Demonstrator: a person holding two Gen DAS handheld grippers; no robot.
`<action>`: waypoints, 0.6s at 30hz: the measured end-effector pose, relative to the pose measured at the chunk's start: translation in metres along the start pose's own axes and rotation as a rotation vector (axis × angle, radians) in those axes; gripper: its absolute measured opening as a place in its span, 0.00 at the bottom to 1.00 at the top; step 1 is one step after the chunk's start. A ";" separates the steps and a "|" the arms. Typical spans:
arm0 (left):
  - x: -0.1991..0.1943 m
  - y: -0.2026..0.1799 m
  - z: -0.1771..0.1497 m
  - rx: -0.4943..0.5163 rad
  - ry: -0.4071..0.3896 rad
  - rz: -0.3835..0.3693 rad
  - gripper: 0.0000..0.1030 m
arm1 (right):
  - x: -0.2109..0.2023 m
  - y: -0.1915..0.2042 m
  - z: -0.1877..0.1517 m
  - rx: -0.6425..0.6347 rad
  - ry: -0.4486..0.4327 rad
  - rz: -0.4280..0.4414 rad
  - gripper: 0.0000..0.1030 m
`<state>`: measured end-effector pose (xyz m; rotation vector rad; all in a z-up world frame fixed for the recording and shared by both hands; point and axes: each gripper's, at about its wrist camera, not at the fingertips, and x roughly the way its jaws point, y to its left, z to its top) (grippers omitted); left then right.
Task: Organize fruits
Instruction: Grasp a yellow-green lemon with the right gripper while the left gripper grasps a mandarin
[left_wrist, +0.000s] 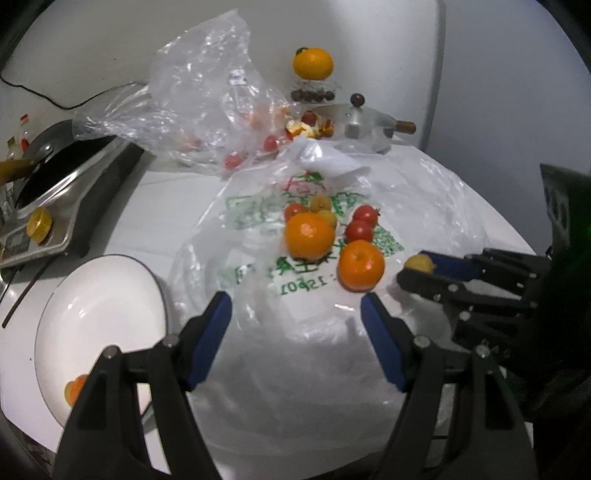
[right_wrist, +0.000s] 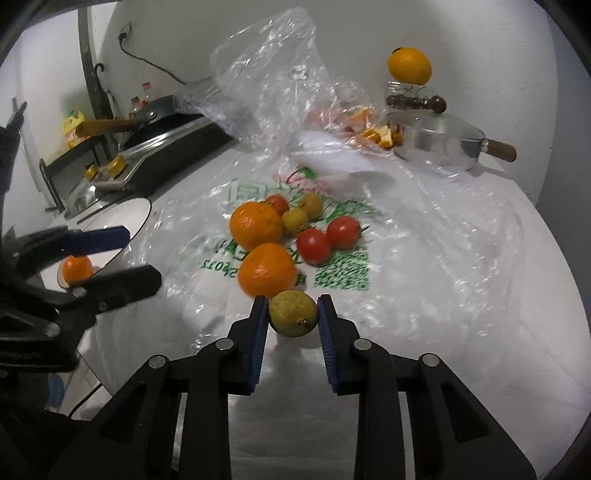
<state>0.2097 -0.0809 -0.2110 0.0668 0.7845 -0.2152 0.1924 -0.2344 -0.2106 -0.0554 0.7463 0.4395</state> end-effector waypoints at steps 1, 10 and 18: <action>0.002 -0.002 0.001 0.003 0.002 -0.001 0.72 | -0.001 -0.002 0.000 0.004 -0.002 0.000 0.28; 0.021 -0.023 0.015 0.023 0.013 -0.029 0.72 | -0.004 -0.023 0.002 0.038 -0.016 0.007 0.28; 0.023 -0.040 0.027 0.070 -0.017 -0.047 0.71 | -0.007 -0.042 0.003 0.065 -0.029 -0.001 0.28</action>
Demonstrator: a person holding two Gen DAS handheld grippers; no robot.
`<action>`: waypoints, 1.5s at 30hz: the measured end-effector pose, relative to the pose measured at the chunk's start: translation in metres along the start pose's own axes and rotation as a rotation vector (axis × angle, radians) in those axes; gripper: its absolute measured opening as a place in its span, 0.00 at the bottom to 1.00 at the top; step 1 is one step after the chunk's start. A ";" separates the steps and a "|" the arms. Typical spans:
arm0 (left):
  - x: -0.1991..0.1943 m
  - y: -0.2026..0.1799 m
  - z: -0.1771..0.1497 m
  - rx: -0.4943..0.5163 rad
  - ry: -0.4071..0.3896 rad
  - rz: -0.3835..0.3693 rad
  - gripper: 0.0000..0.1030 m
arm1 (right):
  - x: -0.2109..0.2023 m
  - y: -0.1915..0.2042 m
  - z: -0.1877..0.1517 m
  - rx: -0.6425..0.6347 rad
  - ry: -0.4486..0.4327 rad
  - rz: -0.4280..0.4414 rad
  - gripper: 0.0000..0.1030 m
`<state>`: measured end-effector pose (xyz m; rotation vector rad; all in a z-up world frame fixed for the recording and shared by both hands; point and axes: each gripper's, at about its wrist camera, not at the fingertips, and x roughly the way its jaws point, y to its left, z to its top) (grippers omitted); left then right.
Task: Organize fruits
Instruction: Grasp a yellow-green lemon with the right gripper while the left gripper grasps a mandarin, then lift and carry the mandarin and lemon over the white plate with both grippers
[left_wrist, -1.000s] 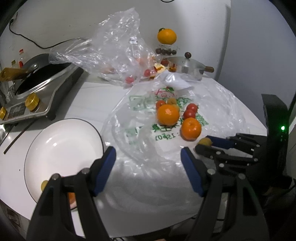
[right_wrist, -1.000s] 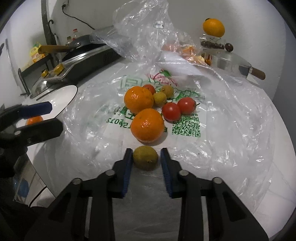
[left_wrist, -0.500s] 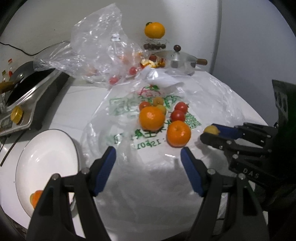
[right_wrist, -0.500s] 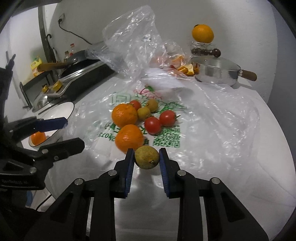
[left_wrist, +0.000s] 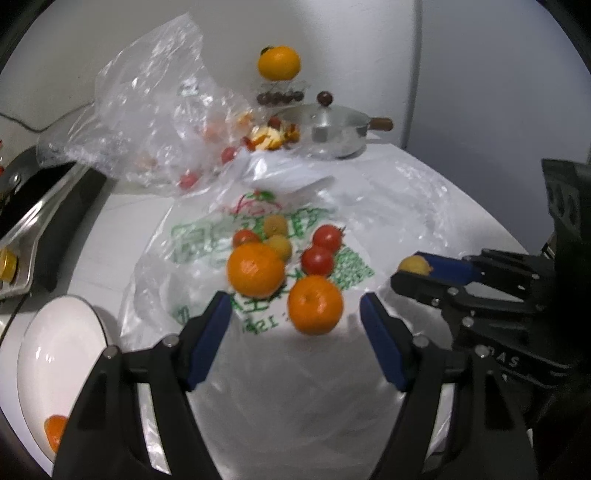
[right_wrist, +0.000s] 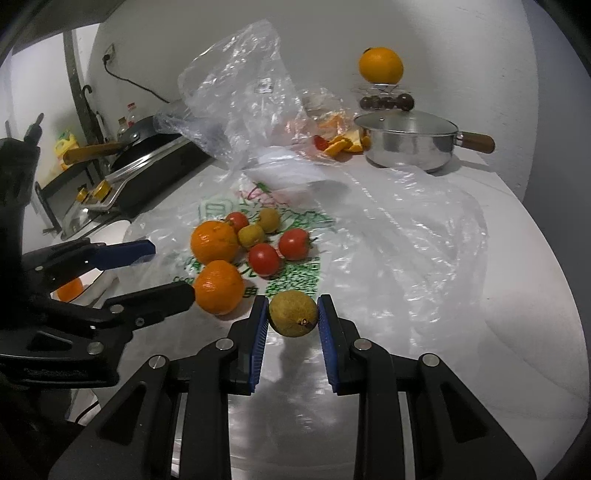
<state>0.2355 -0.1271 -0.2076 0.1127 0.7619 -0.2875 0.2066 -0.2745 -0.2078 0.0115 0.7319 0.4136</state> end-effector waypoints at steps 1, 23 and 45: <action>0.001 -0.001 0.001 0.006 -0.001 -0.001 0.71 | 0.000 -0.002 0.000 0.003 -0.001 0.000 0.28; 0.047 -0.012 0.001 0.046 0.103 -0.021 0.40 | 0.005 -0.020 0.000 0.024 0.006 0.006 0.28; -0.002 0.004 -0.002 0.029 0.008 -0.084 0.39 | -0.008 0.012 0.010 -0.022 -0.013 -0.022 0.28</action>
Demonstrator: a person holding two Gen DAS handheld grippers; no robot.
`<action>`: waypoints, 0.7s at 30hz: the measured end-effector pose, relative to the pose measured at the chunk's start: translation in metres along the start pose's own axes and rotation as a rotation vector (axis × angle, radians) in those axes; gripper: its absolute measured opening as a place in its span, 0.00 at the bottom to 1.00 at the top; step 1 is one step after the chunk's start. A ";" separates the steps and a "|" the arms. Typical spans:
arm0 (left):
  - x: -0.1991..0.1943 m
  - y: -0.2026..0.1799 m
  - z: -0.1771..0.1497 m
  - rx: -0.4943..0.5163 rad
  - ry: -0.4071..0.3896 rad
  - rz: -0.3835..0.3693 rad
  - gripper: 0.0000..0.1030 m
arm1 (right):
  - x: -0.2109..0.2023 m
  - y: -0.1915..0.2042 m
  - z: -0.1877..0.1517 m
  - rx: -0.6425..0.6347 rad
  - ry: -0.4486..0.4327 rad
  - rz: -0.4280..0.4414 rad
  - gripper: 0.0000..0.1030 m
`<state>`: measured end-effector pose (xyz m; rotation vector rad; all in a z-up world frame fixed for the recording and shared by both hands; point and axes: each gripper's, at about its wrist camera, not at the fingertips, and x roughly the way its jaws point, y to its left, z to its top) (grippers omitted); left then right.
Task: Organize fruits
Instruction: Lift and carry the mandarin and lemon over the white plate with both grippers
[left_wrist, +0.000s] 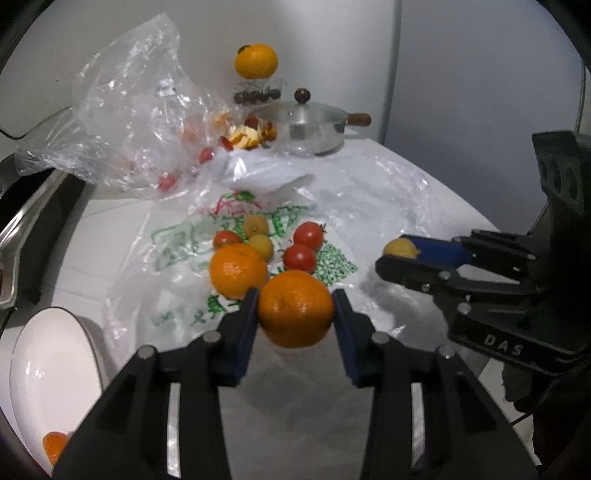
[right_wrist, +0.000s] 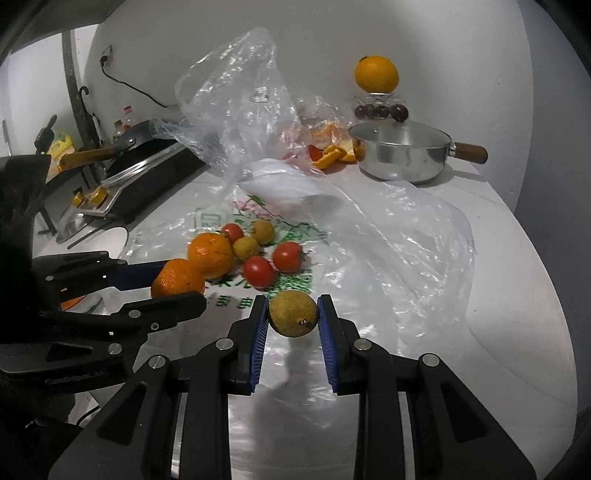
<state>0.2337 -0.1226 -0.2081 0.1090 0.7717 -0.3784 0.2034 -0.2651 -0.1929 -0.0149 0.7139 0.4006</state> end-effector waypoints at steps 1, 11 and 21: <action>-0.005 0.002 -0.001 -0.003 -0.009 0.001 0.39 | -0.001 0.004 0.001 -0.006 -0.002 -0.002 0.28; -0.041 0.028 -0.014 -0.037 -0.065 0.016 0.39 | -0.010 0.044 0.009 -0.065 -0.014 -0.010 0.28; -0.074 0.066 -0.033 -0.091 -0.115 0.047 0.39 | -0.009 0.090 0.016 -0.137 -0.018 0.000 0.28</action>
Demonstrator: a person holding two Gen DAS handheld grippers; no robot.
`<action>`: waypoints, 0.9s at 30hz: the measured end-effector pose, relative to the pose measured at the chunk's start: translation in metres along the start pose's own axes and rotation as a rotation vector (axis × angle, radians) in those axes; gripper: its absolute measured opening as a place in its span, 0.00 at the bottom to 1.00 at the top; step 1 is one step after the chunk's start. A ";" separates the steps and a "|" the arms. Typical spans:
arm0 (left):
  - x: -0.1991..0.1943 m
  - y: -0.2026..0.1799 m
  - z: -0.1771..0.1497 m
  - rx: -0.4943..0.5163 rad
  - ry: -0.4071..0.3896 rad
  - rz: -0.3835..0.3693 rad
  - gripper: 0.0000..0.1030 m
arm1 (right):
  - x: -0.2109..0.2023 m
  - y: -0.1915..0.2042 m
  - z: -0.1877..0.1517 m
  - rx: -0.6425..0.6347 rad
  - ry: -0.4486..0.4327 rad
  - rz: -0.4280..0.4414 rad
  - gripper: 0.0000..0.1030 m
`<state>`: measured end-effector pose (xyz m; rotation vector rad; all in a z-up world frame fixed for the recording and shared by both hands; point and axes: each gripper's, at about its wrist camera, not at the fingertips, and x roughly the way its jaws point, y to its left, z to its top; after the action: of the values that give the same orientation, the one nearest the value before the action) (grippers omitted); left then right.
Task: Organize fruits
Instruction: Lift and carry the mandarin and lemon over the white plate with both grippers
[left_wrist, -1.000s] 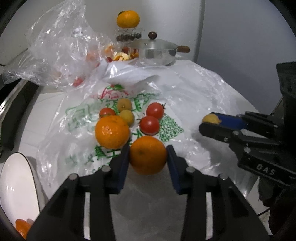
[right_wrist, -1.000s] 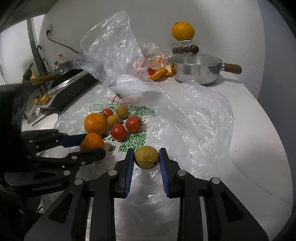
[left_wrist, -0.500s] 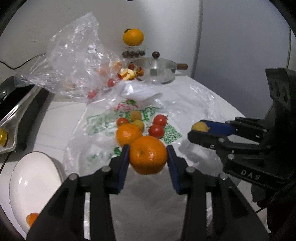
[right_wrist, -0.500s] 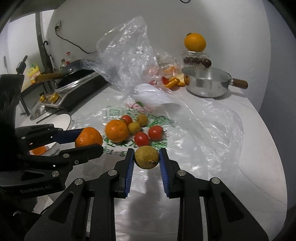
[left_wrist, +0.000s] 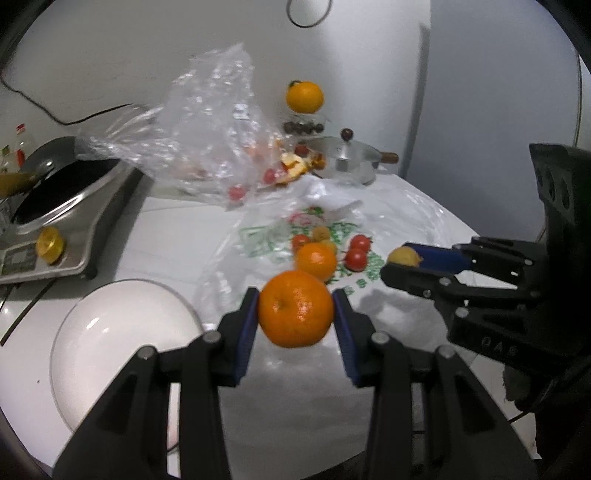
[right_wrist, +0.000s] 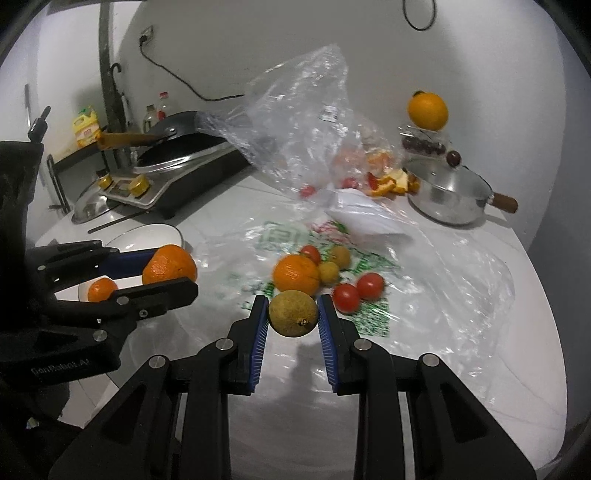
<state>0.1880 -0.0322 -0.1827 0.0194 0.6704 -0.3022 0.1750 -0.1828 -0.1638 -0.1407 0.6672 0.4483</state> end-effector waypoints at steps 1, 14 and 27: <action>-0.002 0.003 0.000 -0.004 -0.002 0.004 0.39 | 0.001 0.004 0.002 -0.006 0.000 0.001 0.28; -0.028 0.059 -0.023 -0.070 -0.032 0.050 0.39 | 0.013 0.060 0.017 -0.088 0.020 0.034 0.28; -0.045 0.100 -0.039 -0.111 -0.054 0.101 0.39 | 0.031 0.105 0.032 -0.146 0.041 0.069 0.28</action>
<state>0.1591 0.0803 -0.1933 -0.0605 0.6291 -0.1675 0.1682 -0.0696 -0.1563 -0.2659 0.6809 0.5613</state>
